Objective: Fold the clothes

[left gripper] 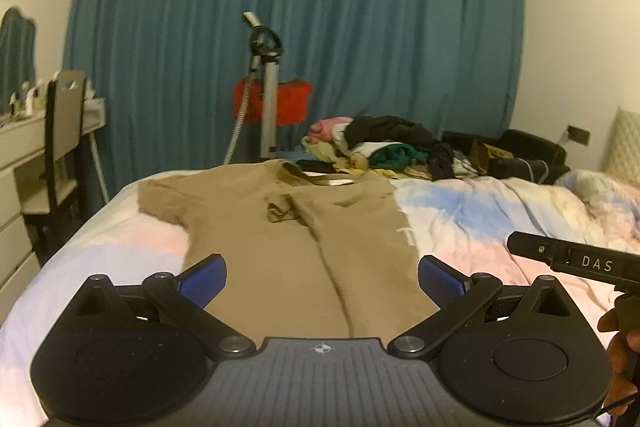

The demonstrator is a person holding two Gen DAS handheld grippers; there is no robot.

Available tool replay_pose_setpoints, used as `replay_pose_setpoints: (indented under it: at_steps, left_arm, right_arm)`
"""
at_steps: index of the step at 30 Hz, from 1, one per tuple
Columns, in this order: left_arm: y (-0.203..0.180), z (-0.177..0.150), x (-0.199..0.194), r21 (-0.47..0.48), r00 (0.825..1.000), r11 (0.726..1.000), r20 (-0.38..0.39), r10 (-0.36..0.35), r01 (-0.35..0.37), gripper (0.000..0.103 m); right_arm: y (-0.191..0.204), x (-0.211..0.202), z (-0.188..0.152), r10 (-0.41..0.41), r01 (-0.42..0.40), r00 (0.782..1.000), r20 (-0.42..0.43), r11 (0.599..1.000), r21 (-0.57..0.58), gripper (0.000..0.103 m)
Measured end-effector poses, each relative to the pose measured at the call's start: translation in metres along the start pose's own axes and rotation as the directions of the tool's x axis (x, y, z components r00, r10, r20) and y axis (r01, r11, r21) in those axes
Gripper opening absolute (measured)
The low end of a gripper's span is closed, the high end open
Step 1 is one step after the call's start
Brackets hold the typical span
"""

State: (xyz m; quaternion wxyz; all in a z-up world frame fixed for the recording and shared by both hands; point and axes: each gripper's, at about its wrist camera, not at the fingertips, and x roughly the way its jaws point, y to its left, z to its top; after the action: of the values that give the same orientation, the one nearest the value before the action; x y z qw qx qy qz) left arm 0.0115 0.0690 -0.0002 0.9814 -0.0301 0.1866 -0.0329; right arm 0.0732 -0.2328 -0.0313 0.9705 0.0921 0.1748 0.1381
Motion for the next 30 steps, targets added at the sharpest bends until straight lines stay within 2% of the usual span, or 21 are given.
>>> replay_pose_setpoints:
  at_steps: [3,6,10,13,16,20,23,25,26,28,30]
  left_arm:
    - [0.022,0.002,0.005,-0.047,0.999,0.999,-0.039,0.024,-0.026,0.103]
    - [0.047,0.004,0.009,-0.102,0.997,0.994,-0.067,0.037,-0.044,0.103]
    - [0.086,0.003,0.012,-0.198,0.997,0.978,-0.061,0.052,-0.063,0.103]
    - [0.117,-0.003,0.021,-0.322,0.993,0.941,-0.076,0.086,-0.106,0.103]
    - [0.14,-0.013,0.036,-0.449,0.994,0.889,-0.088,0.057,-0.091,0.103]
    - [0.157,-0.025,0.054,-0.497,0.994,0.861,-0.084,0.077,-0.108,0.103]
    - [0.167,-0.032,0.067,-0.537,0.993,0.836,-0.087,0.08,-0.115,0.103]
    - [0.172,-0.036,0.076,-0.56,0.993,0.82,-0.091,0.08,-0.118,0.103]
    - [0.172,-0.038,0.081,-0.557,0.992,0.821,-0.095,0.089,-0.127,0.103]
    - [0.171,-0.041,0.091,-0.551,0.99,0.823,-0.103,0.099,-0.14,0.103]
    - [0.17,-0.042,0.096,-0.552,0.991,0.824,-0.104,0.083,-0.127,0.103]
  right_arm:
    - [0.02,0.034,0.014,0.041,-0.047,0.996,-0.074,0.996,-0.07,0.079]
    - [0.057,0.093,0.023,0.1,-0.127,0.985,-0.143,0.973,-0.191,0.078]
    - [0.108,0.185,0.027,0.174,-0.232,0.95,-0.259,0.948,-0.216,0.077]
    - [0.155,0.251,0.025,0.214,-0.288,0.932,-0.292,0.928,-0.238,0.077]
    - [0.209,0.311,0.016,0.255,-0.348,0.917,-0.308,0.888,-0.3,0.077]
    - [0.27,0.375,0.001,0.32,-0.431,0.882,-0.347,0.846,-0.315,0.077]
    - [0.302,0.413,-0.009,0.303,-0.423,0.889,-0.344,0.831,-0.361,0.077]
    - [0.314,0.435,-0.013,0.28,-0.395,0.903,-0.327,0.839,-0.374,0.076]
    - [0.315,0.442,-0.013,0.269,-0.379,0.909,-0.318,0.851,-0.363,0.075]
    - [0.315,0.453,-0.011,0.248,-0.344,0.923,-0.295,0.877,-0.337,0.06]
    - [0.309,0.455,-0.006,0.218,-0.303,0.936,-0.276,0.898,-0.319,0.014]
